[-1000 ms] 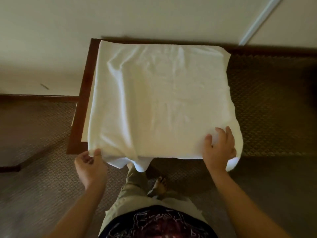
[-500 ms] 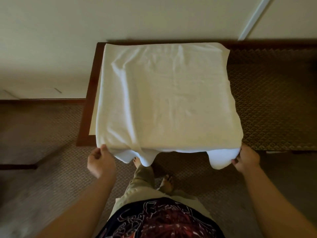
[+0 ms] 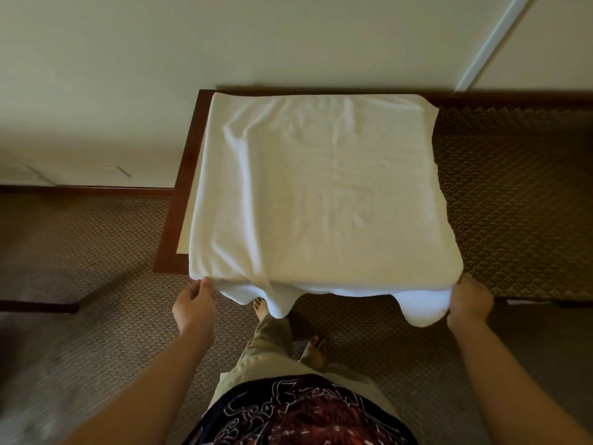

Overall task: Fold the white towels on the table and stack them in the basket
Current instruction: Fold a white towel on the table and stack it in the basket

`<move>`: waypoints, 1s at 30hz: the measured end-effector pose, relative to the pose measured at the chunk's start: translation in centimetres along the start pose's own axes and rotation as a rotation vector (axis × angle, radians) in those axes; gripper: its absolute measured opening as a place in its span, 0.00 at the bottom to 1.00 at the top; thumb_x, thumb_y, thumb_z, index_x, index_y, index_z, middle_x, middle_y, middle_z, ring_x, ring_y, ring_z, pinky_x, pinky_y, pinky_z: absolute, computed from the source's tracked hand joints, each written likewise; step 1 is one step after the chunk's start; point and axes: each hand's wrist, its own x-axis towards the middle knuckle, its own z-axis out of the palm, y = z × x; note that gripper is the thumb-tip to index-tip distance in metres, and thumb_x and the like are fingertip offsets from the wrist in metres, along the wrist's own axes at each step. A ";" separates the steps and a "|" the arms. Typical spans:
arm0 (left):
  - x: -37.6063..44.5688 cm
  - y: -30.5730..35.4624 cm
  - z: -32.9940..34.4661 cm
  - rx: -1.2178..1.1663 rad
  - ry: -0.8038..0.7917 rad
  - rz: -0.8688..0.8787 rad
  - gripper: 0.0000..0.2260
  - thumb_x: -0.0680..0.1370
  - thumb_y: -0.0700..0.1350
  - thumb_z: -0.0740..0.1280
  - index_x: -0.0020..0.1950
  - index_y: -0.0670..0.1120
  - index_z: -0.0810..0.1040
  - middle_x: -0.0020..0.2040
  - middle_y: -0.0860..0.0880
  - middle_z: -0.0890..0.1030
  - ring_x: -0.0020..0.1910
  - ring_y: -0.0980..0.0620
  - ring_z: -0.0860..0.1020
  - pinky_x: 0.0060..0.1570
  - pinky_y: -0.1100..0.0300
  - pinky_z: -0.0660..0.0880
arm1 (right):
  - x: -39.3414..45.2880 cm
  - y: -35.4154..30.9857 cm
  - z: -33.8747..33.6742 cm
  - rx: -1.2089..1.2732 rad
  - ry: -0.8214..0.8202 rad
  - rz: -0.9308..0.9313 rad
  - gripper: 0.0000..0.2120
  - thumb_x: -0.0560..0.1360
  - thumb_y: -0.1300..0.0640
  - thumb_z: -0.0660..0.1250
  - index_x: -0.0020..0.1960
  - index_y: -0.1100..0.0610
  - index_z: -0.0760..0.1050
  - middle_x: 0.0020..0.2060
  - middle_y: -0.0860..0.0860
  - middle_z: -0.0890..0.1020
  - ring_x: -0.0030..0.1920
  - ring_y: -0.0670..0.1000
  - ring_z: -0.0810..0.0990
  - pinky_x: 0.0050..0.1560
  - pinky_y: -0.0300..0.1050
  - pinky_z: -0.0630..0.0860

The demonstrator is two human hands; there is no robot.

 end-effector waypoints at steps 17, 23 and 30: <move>2.2 1.8 -3.3 0.155 0.131 0.086 0.05 0.81 0.47 0.67 0.48 0.48 0.80 0.45 0.44 0.82 0.39 0.47 0.76 0.38 0.53 0.74 | -5.3 -1.8 5.0 -0.592 -0.071 -0.609 0.28 0.84 0.39 0.48 0.82 0.41 0.49 0.83 0.48 0.46 0.82 0.56 0.42 0.75 0.73 0.44; 1.6 2.9 -2.4 0.289 0.202 0.146 0.09 0.78 0.45 0.65 0.58 0.47 0.79 0.59 0.45 0.79 0.52 0.43 0.78 0.51 0.46 0.75 | -5.1 -2.8 3.8 -0.305 0.013 -0.582 0.24 0.82 0.44 0.55 0.76 0.49 0.66 0.80 0.54 0.60 0.79 0.58 0.58 0.73 0.69 0.53; 2.7 6.9 1.7 0.841 0.084 0.504 0.21 0.81 0.57 0.67 0.69 0.46 0.75 0.70 0.39 0.72 0.67 0.34 0.70 0.65 0.37 0.68 | 1.5 -2.8 -0.8 0.238 -0.127 0.153 0.10 0.78 0.49 0.67 0.40 0.52 0.74 0.39 0.51 0.79 0.48 0.57 0.80 0.55 0.51 0.76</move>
